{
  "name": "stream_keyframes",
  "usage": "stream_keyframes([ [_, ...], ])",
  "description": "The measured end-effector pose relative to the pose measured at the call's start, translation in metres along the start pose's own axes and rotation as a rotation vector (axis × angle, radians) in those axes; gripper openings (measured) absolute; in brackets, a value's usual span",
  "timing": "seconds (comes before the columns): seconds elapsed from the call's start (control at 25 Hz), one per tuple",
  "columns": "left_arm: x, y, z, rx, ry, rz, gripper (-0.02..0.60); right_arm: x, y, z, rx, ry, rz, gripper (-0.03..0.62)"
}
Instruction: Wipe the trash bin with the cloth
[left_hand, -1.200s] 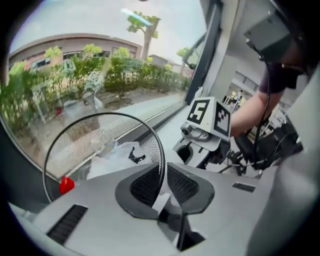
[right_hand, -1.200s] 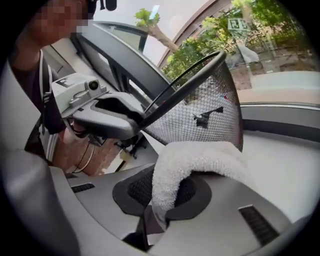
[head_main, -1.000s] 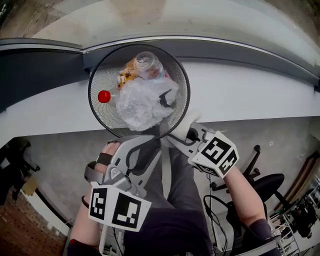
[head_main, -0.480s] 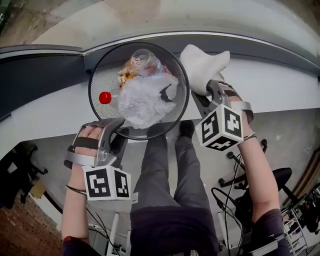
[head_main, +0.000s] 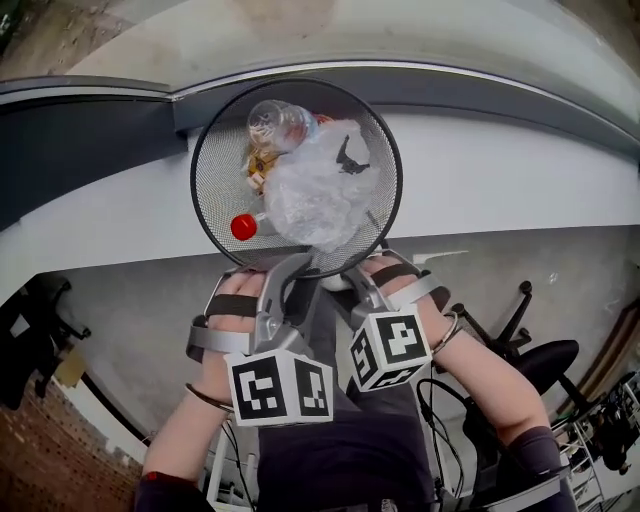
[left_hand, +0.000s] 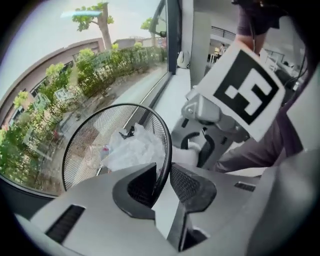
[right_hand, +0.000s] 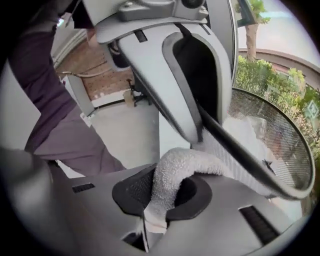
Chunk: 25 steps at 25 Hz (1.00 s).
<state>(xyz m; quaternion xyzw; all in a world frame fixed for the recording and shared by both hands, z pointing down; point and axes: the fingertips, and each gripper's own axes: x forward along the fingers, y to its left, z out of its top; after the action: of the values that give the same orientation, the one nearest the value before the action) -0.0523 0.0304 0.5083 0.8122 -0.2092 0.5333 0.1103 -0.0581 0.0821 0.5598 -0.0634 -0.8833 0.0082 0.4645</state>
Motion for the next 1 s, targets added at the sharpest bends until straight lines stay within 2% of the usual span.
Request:
stream_keyframes([
  [0.08, 0.002, -0.002, 0.003, -0.036, -0.012, 0.01, 0.083, 0.003, 0.008, 0.012, 0.018, -0.032, 0.014, 0.054],
  [0.24, -0.003, -0.002, 0.004, -0.053, -0.057, -0.01, 0.083, 0.003, 0.002, 0.002, 0.025, -0.009, 0.0, 0.054],
  [0.28, -0.011, -0.001, 0.007, -0.066, -0.097, -0.035, 0.083, 0.0, -0.001, -0.002, 0.037, -0.002, -0.003, 0.054],
  [0.4, -0.064, 0.018, 0.03, -0.188, -0.318, -0.139, 0.09, -0.013, -0.016, -0.02, 0.095, 0.026, -0.025, 0.054],
  [0.44, -0.078, 0.027, 0.032, -0.198, -0.357, -0.153, 0.112, -0.017, -0.022, -0.028, 0.117, 0.04, -0.042, 0.054],
  [0.48, -0.083, 0.034, 0.025, -0.169, -0.347, -0.14, 0.169, -0.02, -0.028, -0.037, 0.138, 0.057, -0.061, 0.055],
  [0.52, -0.077, 0.036, 0.009, -0.1, -0.282, -0.11, 0.235, -0.023, -0.034, -0.046, 0.157, 0.072, -0.082, 0.055],
  [0.56, -0.065, 0.036, -0.013, 0.007, -0.175, -0.078, 0.291, -0.026, -0.04, -0.053, 0.175, 0.085, -0.105, 0.055],
  [0.64, -0.034, 0.032, -0.058, 0.244, 0.056, -0.054, 0.446, -0.036, -0.057, -0.063, 0.213, 0.098, -0.164, 0.055],
  [0.68, -0.023, 0.031, -0.073, 0.337, 0.134, -0.055, 0.488, -0.043, -0.067, -0.067, 0.233, 0.101, -0.199, 0.055],
  [0.76, -0.008, 0.035, -0.087, 0.46, 0.201, -0.036, 0.491, -0.054, -0.086, -0.072, 0.264, 0.112, -0.251, 0.055],
  [0.8, -0.004, 0.038, -0.087, 0.481, 0.199, -0.017, 0.489, -0.055, -0.09, -0.072, 0.265, 0.121, -0.26, 0.055],
  [0.84, -0.004, 0.042, -0.082, 0.46, 0.175, -0.005, 0.488, -0.054, -0.091, -0.071, 0.256, 0.13, -0.257, 0.055],
  [0.88, -0.005, 0.044, -0.074, 0.398, 0.135, -0.004, 0.451, -0.051, -0.088, -0.068, 0.237, 0.14, -0.243, 0.055],
  [0.92, -0.007, 0.045, -0.066, 0.311, 0.089, -0.012, 0.37, -0.045, -0.083, -0.066, 0.213, 0.152, -0.221, 0.055],
  [0.96, -0.009, 0.045, -0.059, 0.237, 0.055, -0.02, 0.262, -0.039, -0.074, -0.062, 0.187, 0.162, -0.196, 0.055],
  [1.0, -0.01, 0.043, -0.055, 0.202, 0.042, -0.015, 0.258, -0.032, -0.064, -0.059, 0.163, 0.167, -0.167, 0.055],
])
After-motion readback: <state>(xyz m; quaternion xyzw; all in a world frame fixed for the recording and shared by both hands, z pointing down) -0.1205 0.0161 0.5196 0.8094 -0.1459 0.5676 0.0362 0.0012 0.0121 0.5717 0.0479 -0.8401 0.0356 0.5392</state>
